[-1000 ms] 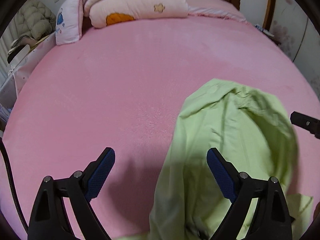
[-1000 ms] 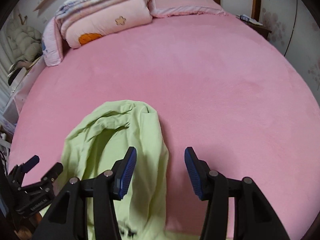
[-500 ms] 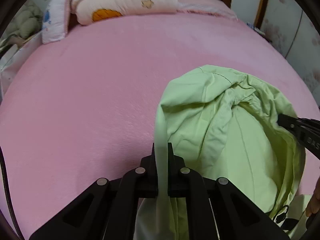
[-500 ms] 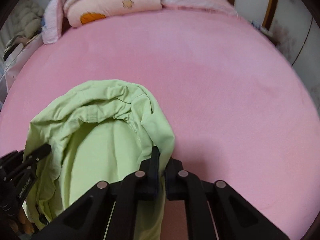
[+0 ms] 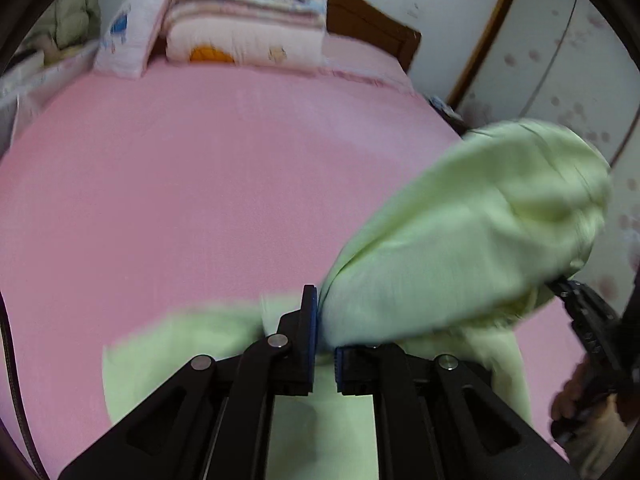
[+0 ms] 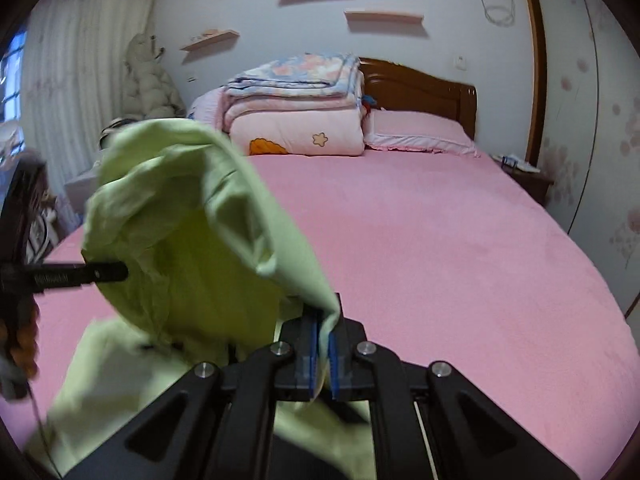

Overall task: Fold large clothes
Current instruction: 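Fold the lifted hood down over the jacket body with both tools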

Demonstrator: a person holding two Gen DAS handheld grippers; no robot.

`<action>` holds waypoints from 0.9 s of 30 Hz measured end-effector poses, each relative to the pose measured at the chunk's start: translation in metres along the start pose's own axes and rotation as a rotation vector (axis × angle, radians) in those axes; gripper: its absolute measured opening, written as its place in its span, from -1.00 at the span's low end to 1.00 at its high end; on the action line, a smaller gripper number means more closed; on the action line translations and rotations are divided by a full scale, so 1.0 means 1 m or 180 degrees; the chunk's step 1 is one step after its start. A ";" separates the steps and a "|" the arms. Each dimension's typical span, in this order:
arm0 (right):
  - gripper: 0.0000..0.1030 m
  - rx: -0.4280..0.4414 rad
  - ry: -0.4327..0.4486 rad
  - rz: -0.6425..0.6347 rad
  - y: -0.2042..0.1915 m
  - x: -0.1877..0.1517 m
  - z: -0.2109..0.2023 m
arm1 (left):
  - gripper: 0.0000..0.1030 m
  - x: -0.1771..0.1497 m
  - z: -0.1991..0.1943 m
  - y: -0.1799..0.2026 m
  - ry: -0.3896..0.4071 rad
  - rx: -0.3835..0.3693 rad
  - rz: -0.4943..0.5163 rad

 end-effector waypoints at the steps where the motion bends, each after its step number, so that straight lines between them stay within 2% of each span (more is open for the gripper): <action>1: -0.84 -0.0041 -0.0071 -0.0036 -0.004 -0.022 -0.010 | -0.88 -0.022 -0.004 -0.001 -0.0141 0.0003 0.0020; 4: -0.65 -0.0079 -0.0469 -0.0066 -0.007 -0.073 -0.019 | -0.82 -0.074 0.001 -0.006 -0.0567 0.0112 0.0089; 6: -0.63 -0.0147 -0.0786 -0.0108 -0.013 -0.106 -0.022 | -0.67 -0.110 0.008 -0.011 -0.0857 0.0138 0.0032; 9: -0.63 -0.0165 -0.1138 -0.0043 -0.013 -0.143 -0.029 | -0.42 -0.154 0.014 -0.027 -0.1094 0.0161 -0.0202; 10: -0.63 -0.0131 -0.1219 0.0018 -0.013 -0.149 -0.031 | -0.42 -0.167 0.014 -0.034 -0.1136 0.0177 -0.0300; 13: -0.63 0.0006 -0.1299 0.0239 -0.006 -0.158 -0.047 | -0.42 -0.184 0.001 -0.040 -0.1066 0.0147 -0.0459; 15: -0.63 0.0027 -0.1248 0.0321 -0.008 -0.153 -0.060 | -0.37 -0.182 -0.010 -0.042 -0.0980 0.0128 -0.0532; 19: -0.63 0.0107 -0.0939 0.0448 -0.023 -0.112 -0.083 | -0.33 -0.163 -0.036 -0.021 -0.0668 0.0048 -0.0569; 21: -0.63 0.0151 -0.0813 0.0475 -0.033 -0.093 -0.085 | -0.24 -0.151 -0.042 -0.007 -0.0537 0.0002 -0.0554; 23: -0.63 0.0239 -0.0700 0.0482 -0.047 -0.071 -0.078 | -0.14 -0.135 -0.046 0.013 -0.0402 -0.0072 -0.0531; 27: -0.63 0.0374 -0.0693 0.0544 -0.065 -0.047 -0.040 | -0.13 -0.112 -0.038 0.036 -0.0266 -0.0154 -0.0546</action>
Point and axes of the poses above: each gripper's, at about its wrist camera, not at the fingertips, and z roughly the way its jaws point, y to its right, x to its top, the point moved 4 cm from there along z, roughly the way its jaws point, and after that the axes turned 8 degrees about -y, right-handed, at the moved point
